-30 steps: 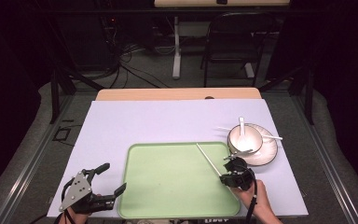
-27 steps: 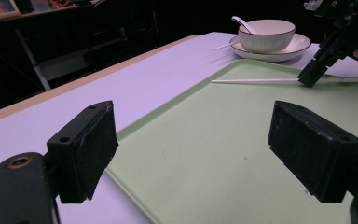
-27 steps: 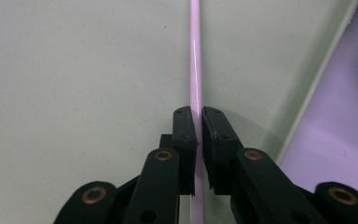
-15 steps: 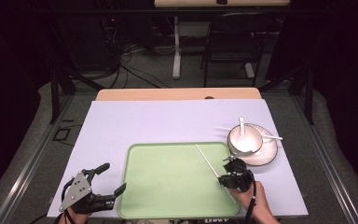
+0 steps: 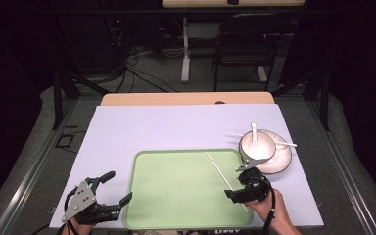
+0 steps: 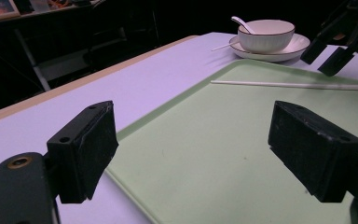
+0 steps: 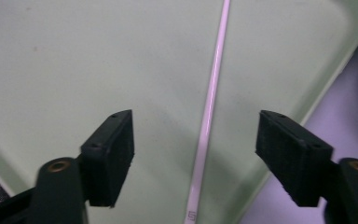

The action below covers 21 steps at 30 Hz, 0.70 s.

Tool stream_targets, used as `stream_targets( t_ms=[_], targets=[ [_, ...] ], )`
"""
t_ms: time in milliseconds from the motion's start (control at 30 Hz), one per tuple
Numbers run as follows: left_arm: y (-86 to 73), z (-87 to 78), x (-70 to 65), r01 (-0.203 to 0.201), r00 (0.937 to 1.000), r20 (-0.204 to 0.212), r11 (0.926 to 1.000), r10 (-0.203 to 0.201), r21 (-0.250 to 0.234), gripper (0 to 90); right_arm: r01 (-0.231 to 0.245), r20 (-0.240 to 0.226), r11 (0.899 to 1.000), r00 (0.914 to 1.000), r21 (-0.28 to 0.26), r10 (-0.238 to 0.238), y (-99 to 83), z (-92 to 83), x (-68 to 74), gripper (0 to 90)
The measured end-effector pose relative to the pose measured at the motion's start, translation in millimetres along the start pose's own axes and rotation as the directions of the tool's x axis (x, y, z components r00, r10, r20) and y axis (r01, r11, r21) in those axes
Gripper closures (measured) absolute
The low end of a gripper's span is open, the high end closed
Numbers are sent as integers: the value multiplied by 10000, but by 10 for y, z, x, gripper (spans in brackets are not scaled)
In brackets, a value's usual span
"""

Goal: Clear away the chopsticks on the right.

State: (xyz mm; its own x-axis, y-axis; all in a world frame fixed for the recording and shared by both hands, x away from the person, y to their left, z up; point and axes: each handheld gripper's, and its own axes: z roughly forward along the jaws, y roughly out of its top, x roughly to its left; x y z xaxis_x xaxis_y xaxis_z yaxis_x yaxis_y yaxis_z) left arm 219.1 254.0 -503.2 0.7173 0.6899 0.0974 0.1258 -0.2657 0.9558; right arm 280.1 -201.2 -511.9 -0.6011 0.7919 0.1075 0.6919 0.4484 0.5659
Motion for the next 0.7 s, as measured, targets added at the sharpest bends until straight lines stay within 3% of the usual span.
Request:
stream_targets(
  t_ms=[133, 333, 500, 700],
  targets=[
    [0, 3, 0, 24, 10000, -22, 10000, -23, 36, 154, 598, -87, 9973, 9981, -428, -602, 16, -154, -16, 144],
    [-2, 7, 1, 77, 10000, -27, 10000, -77, 38, 154, 1014, 66, 9901, 9948, -974, -1012, 116, -385, -114, 32],
    [-3, 6, 2, 72, 10000, -30, 10000, -72, 9, 154, 1242, 408, 9802, 9920, -1541, -1193, 195, -572, -242, 0],
    [-2, 6, 1, 64, 10000, -14, 10000, -64, 8, 154, 1569, 871, 9700, 9859, -1857, -1428, 340, -836, -510, 0]
  ],
)
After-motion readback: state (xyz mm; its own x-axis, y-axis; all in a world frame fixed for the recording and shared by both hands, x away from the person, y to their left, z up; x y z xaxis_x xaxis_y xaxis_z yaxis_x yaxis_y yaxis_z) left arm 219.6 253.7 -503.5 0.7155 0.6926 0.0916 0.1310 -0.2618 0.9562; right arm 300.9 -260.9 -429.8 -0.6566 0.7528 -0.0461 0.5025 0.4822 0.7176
